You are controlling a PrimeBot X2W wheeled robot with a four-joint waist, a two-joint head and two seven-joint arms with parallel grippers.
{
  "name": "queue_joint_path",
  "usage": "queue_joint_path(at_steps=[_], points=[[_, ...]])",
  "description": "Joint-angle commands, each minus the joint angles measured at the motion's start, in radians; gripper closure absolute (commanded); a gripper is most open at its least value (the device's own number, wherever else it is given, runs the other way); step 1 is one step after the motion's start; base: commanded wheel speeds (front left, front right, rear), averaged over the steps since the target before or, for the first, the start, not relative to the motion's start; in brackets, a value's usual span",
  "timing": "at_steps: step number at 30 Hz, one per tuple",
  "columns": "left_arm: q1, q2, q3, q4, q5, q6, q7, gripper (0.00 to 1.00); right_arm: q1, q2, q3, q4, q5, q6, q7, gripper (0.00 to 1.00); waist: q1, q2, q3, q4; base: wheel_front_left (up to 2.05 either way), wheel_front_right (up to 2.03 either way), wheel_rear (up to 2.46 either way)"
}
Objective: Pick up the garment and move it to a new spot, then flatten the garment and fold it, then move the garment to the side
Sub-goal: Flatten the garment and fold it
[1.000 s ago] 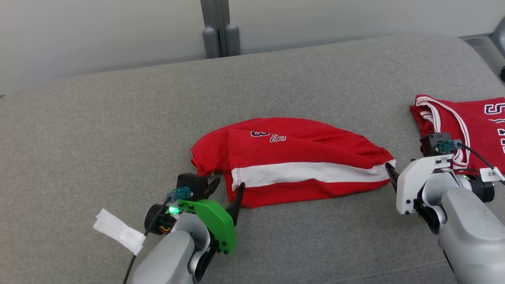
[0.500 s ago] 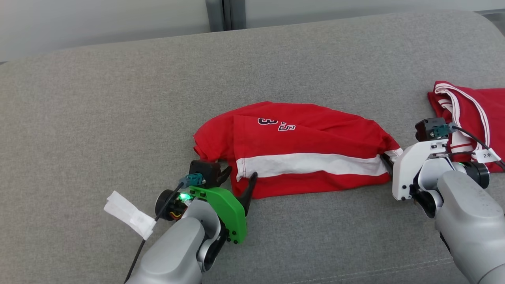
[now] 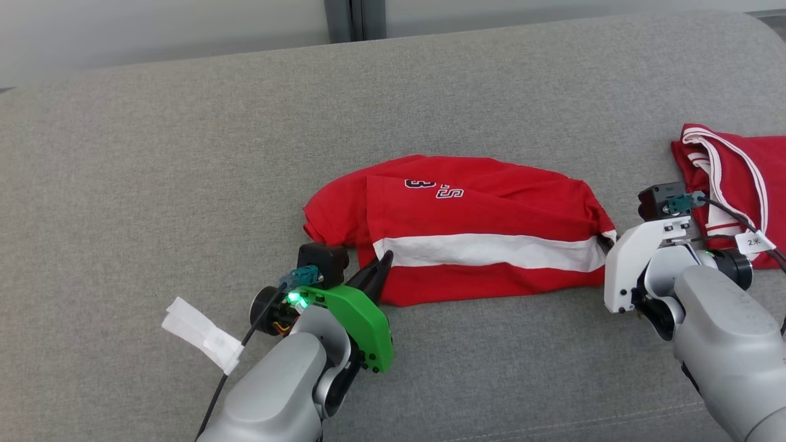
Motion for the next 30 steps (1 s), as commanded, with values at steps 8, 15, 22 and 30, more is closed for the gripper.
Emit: queue_joint_path(at_steps=[8, 15, 22, 30], points=[[-0.030, 0.005, 0.034, -0.079, -0.046, -0.025, -0.078, 1.00, 0.051, -0.037, -0.006, -0.143, 0.158, -0.001, -0.086, 1.00, 0.0000, 0.0000, -0.053, 0.015, 0.00, 0.00, 0.00], [-0.056, 0.038, 0.125, -0.243, -0.141, -0.048, -0.067, 1.00, 0.076, -0.106, -0.083, -0.436, 0.333, -0.001, -0.095, 1.00, 0.0000, 0.0000, -0.102, 0.012, 0.00, 0.00, 0.00], [-0.176, 0.130, 0.246, -0.387, -0.277, -0.056, 0.070, 1.00, -0.020, -0.080, -0.197, -0.634, 0.397, -0.001, -0.022, 1.00, 0.0000, 0.0000, -0.091, -0.019, 0.00, 0.00, 0.00], [-0.415, 0.275, 0.308, -0.372, -0.232, -0.068, 0.127, 1.00, -0.325, 0.085, -0.261, -0.436, 0.212, -0.001, 0.044, 1.00, 0.0000, 0.0000, 0.068, -0.083, 0.00, 0.00, 0.00]])
